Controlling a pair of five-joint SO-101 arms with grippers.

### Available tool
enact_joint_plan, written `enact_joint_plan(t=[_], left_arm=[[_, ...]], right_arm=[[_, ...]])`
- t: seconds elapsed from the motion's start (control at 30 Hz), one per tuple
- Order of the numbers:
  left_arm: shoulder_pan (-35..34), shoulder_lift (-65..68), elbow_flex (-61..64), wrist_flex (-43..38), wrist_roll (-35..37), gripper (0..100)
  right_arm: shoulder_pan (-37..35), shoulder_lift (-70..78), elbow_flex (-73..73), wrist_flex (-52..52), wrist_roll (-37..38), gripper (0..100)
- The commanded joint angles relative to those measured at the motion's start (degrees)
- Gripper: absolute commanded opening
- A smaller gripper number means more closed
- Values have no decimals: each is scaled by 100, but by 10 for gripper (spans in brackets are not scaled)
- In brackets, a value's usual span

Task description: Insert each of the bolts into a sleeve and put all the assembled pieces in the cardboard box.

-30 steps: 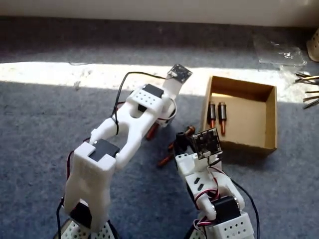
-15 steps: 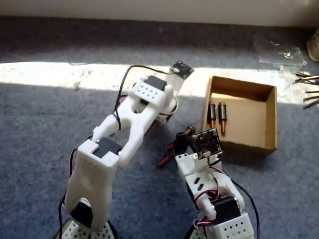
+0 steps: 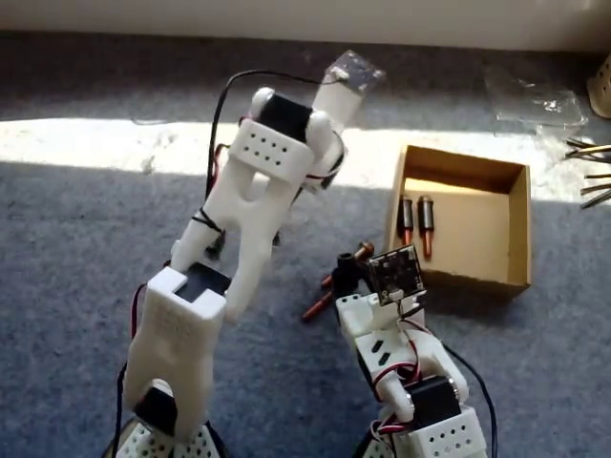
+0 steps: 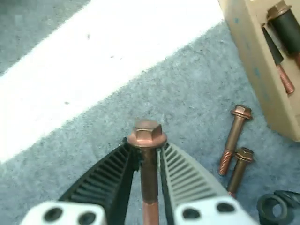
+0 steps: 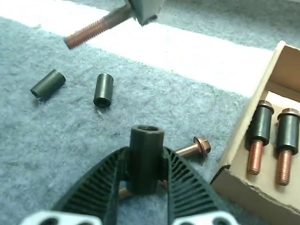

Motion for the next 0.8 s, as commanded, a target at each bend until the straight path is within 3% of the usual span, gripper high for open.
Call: enact_joint_plan(t=[0.0, 0.37, 0.77], left_arm=[[-426, -84, -752, 176, 26, 6], [-462, -1059, -796, 202, 26, 6], [-462, -4022, 1833, 167, -422, 6]], right_arm=[[31, -75, 110, -409, -44, 5], [-532, -75, 664, -1226, -35, 5], [-1341, -75, 646, -1253, -35, 5]])
